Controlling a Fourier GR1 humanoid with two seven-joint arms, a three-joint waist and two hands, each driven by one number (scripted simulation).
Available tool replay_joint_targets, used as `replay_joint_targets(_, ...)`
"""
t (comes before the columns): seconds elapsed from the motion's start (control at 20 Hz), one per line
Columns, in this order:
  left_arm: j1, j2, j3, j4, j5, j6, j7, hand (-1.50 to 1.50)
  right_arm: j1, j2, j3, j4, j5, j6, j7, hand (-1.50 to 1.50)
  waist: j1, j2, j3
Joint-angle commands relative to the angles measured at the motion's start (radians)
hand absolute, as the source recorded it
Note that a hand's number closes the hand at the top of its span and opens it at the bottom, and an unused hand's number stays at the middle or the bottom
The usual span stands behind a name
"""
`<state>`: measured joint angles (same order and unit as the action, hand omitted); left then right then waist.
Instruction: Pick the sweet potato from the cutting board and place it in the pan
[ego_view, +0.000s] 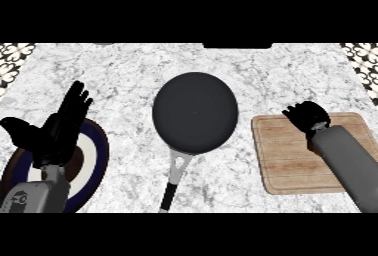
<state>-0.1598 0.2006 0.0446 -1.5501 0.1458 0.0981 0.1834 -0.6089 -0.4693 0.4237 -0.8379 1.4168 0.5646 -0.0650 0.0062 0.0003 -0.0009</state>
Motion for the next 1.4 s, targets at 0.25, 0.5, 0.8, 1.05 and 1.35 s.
replay_joint_targets(0.25,-0.023,-0.039,-0.007,0.034,-0.025,0.015,-0.009,0.0,-0.031,0.005,-0.024,0.217,0.047,-0.217,-0.171,1.5,0.006,0.005,0.002)
replay_joint_targets(0.5,0.011,0.013,0.014,-0.099,0.001,-0.02,0.084,0.0,-0.002,0.065,-0.043,0.176,0.065,-0.209,-0.12,1.5,0.006,0.0,0.002)
replay_joint_targets(0.8,0.001,0.013,0.037,-0.064,0.004,-0.031,0.076,0.0,0.022,0.004,-0.101,0.043,0.035,-0.212,-0.184,1.5,-0.009,-0.003,0.001)
replay_joint_targets(1.05,-0.007,0.001,0.027,-0.043,-0.009,-0.013,0.072,0.0,-0.083,0.402,-0.216,-0.03,-0.043,-0.202,0.231,1.5,-0.005,-0.015,0.002)
replay_joint_targets(1.35,-0.024,-0.02,-0.018,-0.036,-0.008,-0.039,0.074,0.0,-0.226,0.465,-0.246,-0.146,-0.087,-0.335,0.558,1.5,0.08,-0.021,0.001)
